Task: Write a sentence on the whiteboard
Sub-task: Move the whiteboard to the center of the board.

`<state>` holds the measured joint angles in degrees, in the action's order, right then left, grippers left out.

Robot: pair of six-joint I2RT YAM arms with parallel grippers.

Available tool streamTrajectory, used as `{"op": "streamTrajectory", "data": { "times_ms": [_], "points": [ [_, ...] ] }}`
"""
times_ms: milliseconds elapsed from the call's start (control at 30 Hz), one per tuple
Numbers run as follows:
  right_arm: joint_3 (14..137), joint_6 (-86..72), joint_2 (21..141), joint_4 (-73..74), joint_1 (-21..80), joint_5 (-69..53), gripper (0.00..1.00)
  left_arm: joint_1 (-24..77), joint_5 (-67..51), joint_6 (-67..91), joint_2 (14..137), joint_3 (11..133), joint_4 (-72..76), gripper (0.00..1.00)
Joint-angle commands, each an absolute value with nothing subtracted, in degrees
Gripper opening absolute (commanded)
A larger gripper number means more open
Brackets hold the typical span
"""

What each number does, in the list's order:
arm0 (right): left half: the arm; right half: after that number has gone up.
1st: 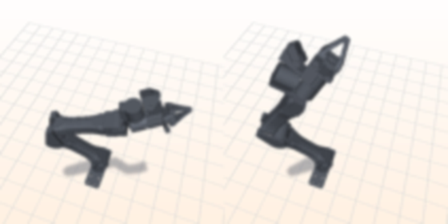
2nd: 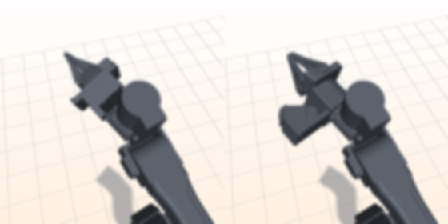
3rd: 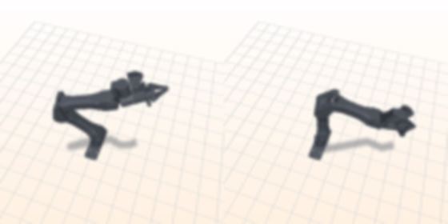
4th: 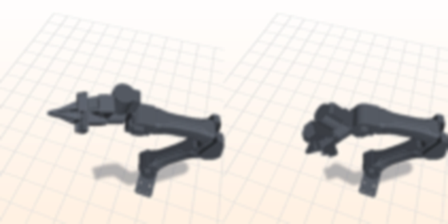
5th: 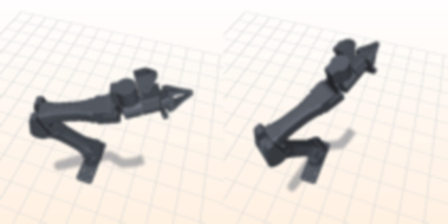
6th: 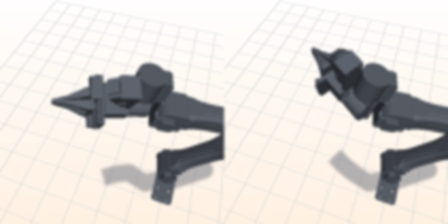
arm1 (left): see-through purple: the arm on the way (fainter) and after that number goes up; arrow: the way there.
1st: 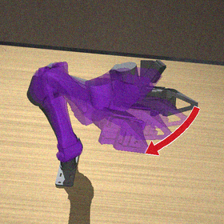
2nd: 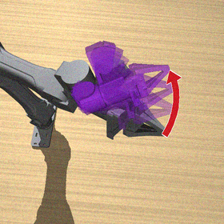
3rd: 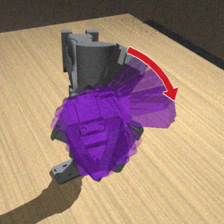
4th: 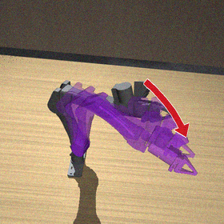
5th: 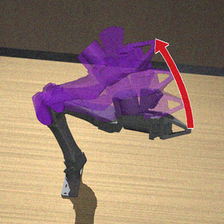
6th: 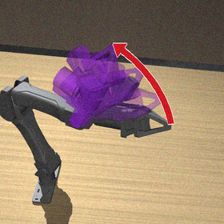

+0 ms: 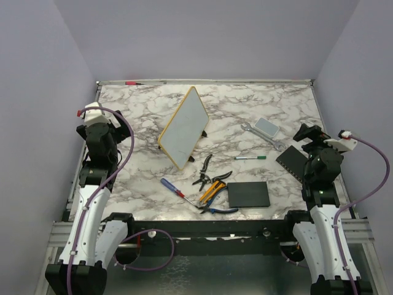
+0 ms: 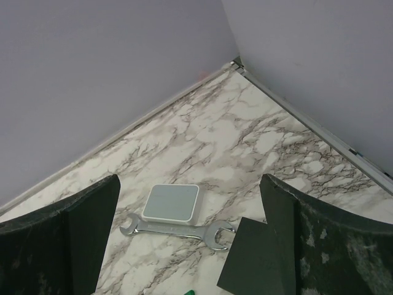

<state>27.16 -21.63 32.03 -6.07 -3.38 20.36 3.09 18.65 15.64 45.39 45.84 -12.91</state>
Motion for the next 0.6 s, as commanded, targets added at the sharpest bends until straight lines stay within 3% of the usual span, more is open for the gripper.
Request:
{"op": "streamTrajectory", "data": {
  "times_ms": [0, 200, 567],
  "points": [
    [28.5, -22.3, 32.6, -4.4, -3.5, 22.1, 1.0, 3.0, 19.6, 15.2, 45.1, 46.7, -12.5, 0.99],
    [29.4, -21.7, 33.4, -3.8, -3.5, 21.3, 1.0, 3.1, 9.8, 12.6, 46.3, 48.2, -13.5, 0.99],
    [29.9, -21.0, 35.7, -4.3, -3.5, 15.6, 1.0, 4.3, -25.5, 13.5, 54.2, 56.8, -13.4, 0.99]
  ]
}}
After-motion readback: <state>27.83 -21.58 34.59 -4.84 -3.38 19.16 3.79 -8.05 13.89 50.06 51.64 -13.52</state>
